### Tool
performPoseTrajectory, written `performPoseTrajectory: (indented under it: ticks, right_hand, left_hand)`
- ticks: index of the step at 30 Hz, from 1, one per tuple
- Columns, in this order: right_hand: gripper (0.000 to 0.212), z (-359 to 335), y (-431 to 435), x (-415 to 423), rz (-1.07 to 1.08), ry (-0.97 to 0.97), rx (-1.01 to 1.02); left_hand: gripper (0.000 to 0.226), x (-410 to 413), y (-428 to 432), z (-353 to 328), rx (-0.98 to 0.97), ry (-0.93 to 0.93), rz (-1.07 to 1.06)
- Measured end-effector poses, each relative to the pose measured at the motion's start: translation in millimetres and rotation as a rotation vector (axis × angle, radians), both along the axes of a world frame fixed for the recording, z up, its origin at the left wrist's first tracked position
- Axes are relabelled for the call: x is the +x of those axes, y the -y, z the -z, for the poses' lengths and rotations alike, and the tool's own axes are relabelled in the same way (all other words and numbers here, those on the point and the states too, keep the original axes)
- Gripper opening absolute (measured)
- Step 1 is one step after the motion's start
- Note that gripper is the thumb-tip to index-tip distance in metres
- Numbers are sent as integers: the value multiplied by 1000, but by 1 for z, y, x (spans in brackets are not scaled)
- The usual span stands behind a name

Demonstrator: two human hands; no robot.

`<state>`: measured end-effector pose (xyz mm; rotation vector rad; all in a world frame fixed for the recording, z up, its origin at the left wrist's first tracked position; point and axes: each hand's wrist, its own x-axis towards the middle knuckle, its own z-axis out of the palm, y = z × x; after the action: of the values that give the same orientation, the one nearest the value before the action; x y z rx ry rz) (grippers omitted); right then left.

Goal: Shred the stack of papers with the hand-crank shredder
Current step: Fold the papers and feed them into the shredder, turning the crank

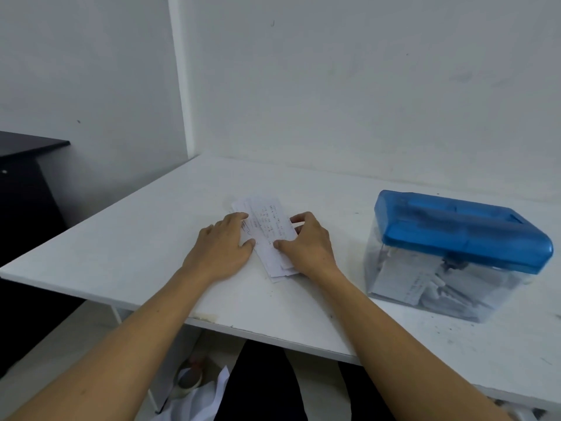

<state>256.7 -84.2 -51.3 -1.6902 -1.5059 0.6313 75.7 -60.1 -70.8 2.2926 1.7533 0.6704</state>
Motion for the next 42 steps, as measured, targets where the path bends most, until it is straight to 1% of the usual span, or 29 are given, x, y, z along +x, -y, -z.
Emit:
performPoseTrajectory:
  ticks: [2,6,8,14,16,18,21,23,24,27,29,31,37,42]
  right_hand:
    - [38,1,0,3,18,-44,11]
    - [12,2,-1,3,46,-81,43]
    - [5,1,0,3,53,-117,35]
    - [14,-5,1,3,45,-250,20]
    - [18,-7,2,3,45,-280,21]
    - [21,-10,3,4,28,-296,23]
    - [17,-14,4,5,-41,-338,9]
    - [17,-19,6,3,-95,-373,4]
    - [18,-21,7,3,-110,-386,5]
    - [18,-37,10,0,-149,-431,59]
    - [23,-52,14,-3,-174,-444,120]
    - [29,-70,19,-5,-186,-418,194]
    - [36,-129,36,0,-140,-271,416]
    - [38,-157,53,29,-142,-257,488]
  left_hand:
    - [57,-1,0,0,-7,-13,6]
    - [44,-2,1,0,11,-42,25]
    - [42,-2,2,0,11,-41,29]
    - [40,-2,1,0,19,-30,24]
    - [38,-2,0,0,22,0,31]
    - [35,-2,1,-2,32,104,53]
    - [39,-2,8,-12,57,357,52]
    - [38,-1,14,-23,19,558,33]
    - [38,1,16,-27,2,621,20]
    - [35,3,20,-49,53,703,-13]
    - [31,4,23,-69,64,774,-11]
    - [30,4,26,-90,98,792,-12]
    - [39,34,43,-145,176,708,109]
    - [39,75,53,-171,177,763,264]
